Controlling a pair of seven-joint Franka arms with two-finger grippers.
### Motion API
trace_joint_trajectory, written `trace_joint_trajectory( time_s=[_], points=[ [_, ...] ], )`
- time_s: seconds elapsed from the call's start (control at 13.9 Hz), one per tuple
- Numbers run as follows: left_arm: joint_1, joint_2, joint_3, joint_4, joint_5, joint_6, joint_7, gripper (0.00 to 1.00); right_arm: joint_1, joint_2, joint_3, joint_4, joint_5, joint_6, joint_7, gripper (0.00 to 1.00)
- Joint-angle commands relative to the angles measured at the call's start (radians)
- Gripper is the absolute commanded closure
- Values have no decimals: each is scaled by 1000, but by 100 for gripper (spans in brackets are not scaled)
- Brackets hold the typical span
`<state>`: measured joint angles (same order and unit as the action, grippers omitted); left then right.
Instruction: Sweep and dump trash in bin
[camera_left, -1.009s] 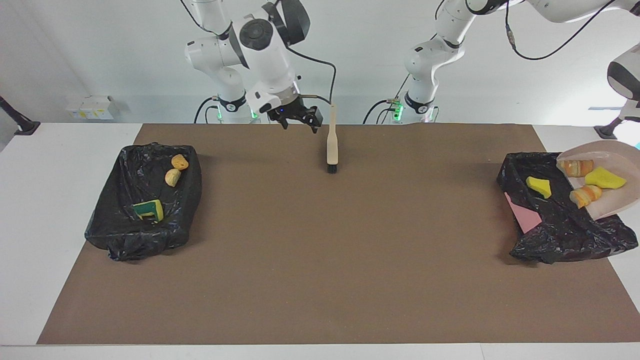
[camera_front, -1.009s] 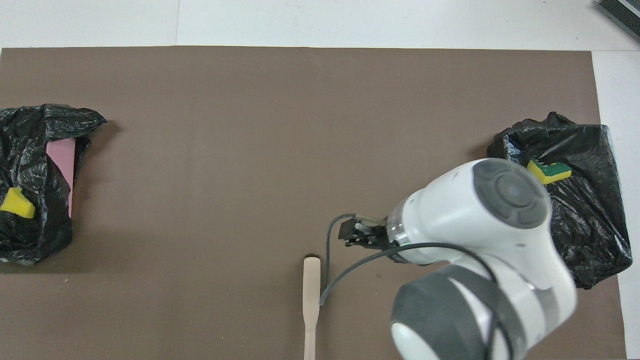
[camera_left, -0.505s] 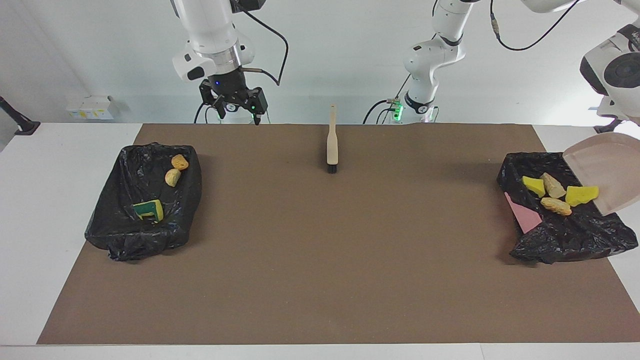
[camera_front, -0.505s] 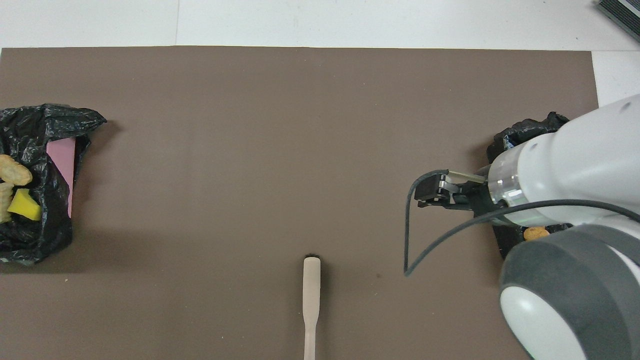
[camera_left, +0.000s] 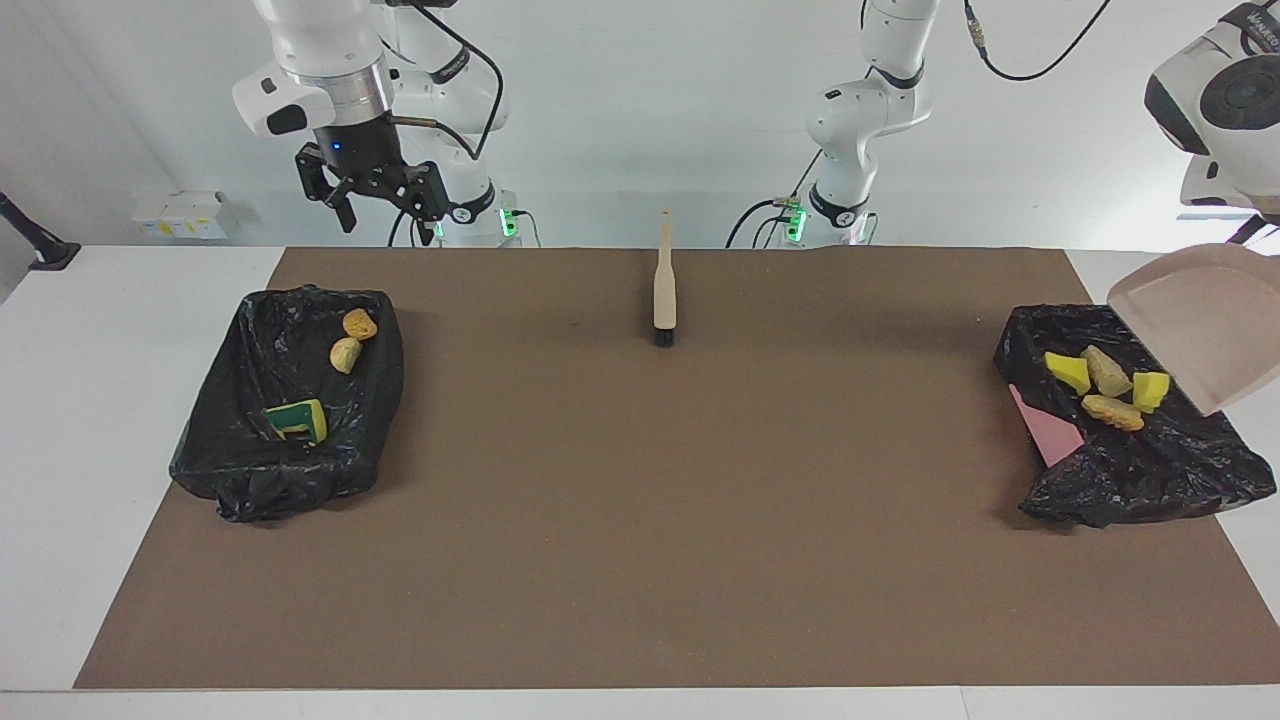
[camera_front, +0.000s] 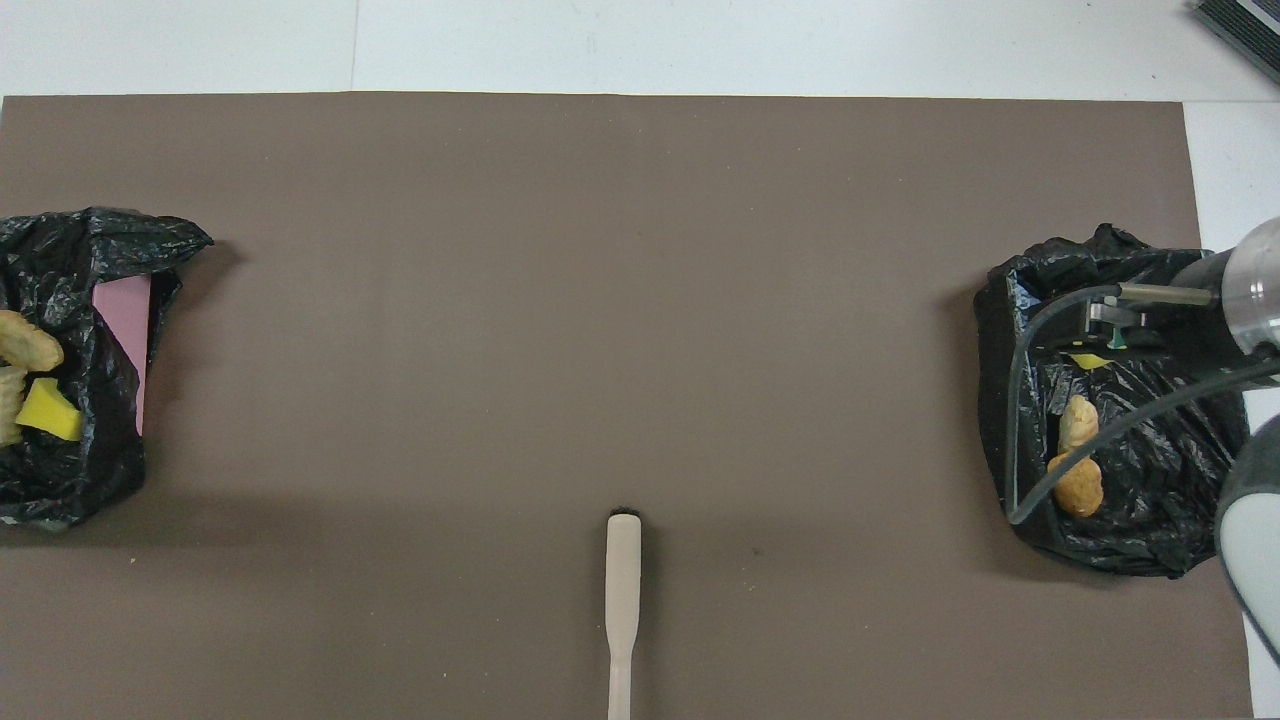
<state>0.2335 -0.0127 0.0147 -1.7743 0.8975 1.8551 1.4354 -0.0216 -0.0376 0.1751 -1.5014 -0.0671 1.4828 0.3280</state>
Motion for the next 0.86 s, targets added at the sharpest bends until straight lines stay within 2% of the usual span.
trace_joint_trajectory(
  time_s=[0.0,0.36,0.65,0.79],
  points=[
    [-81,-33,10,-23,-61,-106,-125,100,-8,28,14,50,-14,-32,-18,0],
    [-196,-42,10,-27,-288,-247,-435,100,-9,31,-8,52,-10,-30,-18,0],
    [-236,-47,10,-36,-575,-277,-600,100,-6,19,-55,52,21,-42,-30,0],
    [-285,-52,8,-42,-636,-275,-712,100,2,16,-74,52,21,-42,-87,0]
  ],
)
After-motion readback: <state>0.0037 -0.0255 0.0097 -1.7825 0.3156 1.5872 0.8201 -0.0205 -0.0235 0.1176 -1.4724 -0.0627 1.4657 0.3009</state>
